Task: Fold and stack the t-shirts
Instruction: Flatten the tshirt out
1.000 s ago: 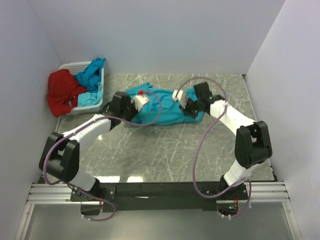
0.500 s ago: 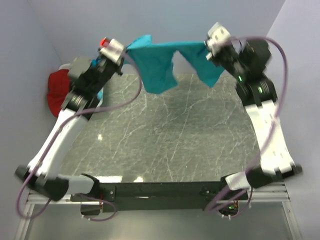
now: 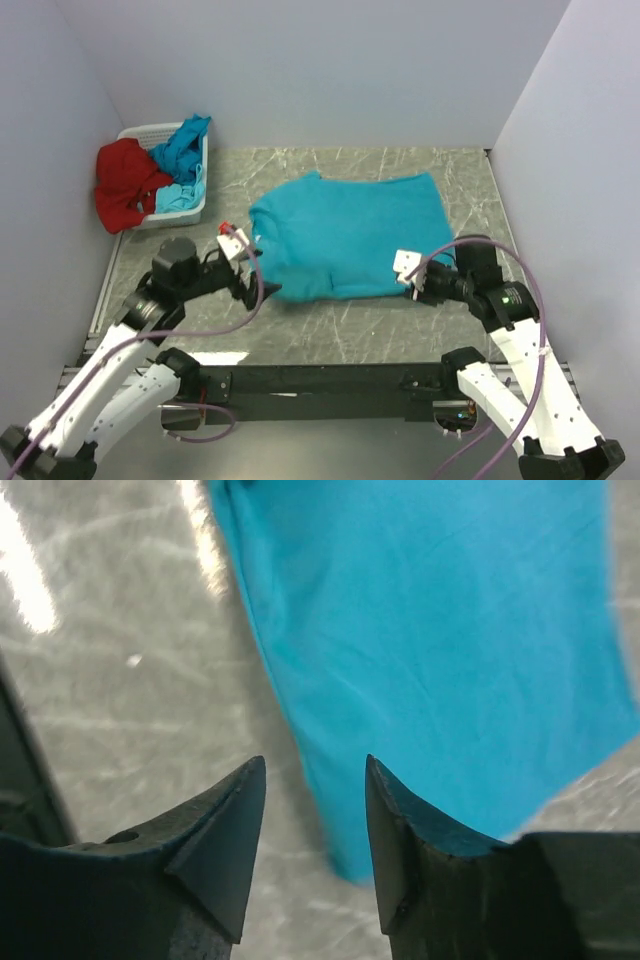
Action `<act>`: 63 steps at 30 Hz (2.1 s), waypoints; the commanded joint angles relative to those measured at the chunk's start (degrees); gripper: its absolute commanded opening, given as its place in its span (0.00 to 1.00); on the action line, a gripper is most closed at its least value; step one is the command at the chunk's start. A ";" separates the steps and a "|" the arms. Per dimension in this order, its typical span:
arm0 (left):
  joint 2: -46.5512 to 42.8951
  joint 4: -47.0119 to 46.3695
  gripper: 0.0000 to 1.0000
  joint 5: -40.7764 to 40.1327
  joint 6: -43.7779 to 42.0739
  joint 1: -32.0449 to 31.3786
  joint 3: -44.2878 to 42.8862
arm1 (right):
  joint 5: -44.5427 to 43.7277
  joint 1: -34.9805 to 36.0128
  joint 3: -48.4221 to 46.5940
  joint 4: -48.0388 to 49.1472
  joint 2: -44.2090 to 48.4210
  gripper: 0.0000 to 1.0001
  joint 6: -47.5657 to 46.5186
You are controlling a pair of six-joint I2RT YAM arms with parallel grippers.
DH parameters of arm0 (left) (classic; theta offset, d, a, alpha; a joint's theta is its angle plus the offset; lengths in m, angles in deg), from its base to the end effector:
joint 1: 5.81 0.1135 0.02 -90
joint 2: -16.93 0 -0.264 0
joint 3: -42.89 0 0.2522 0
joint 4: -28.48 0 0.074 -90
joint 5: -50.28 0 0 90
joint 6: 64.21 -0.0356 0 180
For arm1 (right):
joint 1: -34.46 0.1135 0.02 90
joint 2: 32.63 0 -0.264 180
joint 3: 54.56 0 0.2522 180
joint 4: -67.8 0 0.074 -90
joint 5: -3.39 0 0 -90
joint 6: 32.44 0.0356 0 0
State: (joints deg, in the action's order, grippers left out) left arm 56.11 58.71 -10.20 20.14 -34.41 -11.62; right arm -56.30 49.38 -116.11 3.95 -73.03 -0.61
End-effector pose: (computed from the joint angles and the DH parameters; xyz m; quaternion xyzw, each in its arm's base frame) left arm 0.1321 -0.0920 0.3200 0.3741 0.6869 -0.3152 0.5374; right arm 0.1221 0.0511 0.3046 -0.6107 0.6479 0.0799 0.4482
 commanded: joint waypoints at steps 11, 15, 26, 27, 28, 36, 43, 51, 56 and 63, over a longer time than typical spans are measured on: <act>3.33 -1.18 0.99 -23.20 24.80 -0.23 -6.34 | 0.36 -2.08 -2.92 13.60 -12.76 0.53 14.83; 21.84 -2.14 0.97 -17.23 26.65 0.38 -12.23 | 3.88 -4.89 -5.82 16.15 -21.01 0.52 21.41; 49.23 -0.48 0.86 -11.92 28.24 -3.65 -18.31 | 1.51 -11.58 -8.72 10.99 -39.04 0.51 18.02; 49.41 0.40 0.86 -13.68 27.02 -5.57 -18.31 | 1.60 -11.49 -7.77 9.76 -40.09 0.51 12.52; 49.24 2.06 0.86 -15.09 26.40 -6.63 -17.88 | 1.51 -11.40 -6.71 8.79 -40.02 0.51 9.16; 46.69 4.98 0.89 -26.69 23.75 -12.53 -11.10 | -13.24 -11.31 11.22 16.77 -29.47 0.56 -19.24; 51.00 6.55 0.88 -28.28 26.56 -15.96 -12.86 | -12.81 -10.96 8.59 17.56 -35.62 0.54 -17.06; 51.08 6.12 0.88 -31.97 31.57 -19.21 -9.96 | -15.36 -10.70 13.07 21.60 -37.29 0.46 -15.75; 59.41 8.57 0.63 -34.96 32.63 -19.21 -12.85 | -14.58 -10.61 13.08 22.05 -38.00 0.28 -13.64; 63.04 9.90 0.13 -36.71 32.02 -19.30 -14.79 | -12.29 -10.79 12.20 21.52 -36.59 0.05 -9.78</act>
State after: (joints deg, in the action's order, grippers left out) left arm 115.69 66.25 -45.85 51.66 -53.41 -28.89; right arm -70.00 38.45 -104.53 25.68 -109.80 -13.31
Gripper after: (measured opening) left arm 0.176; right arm 0.084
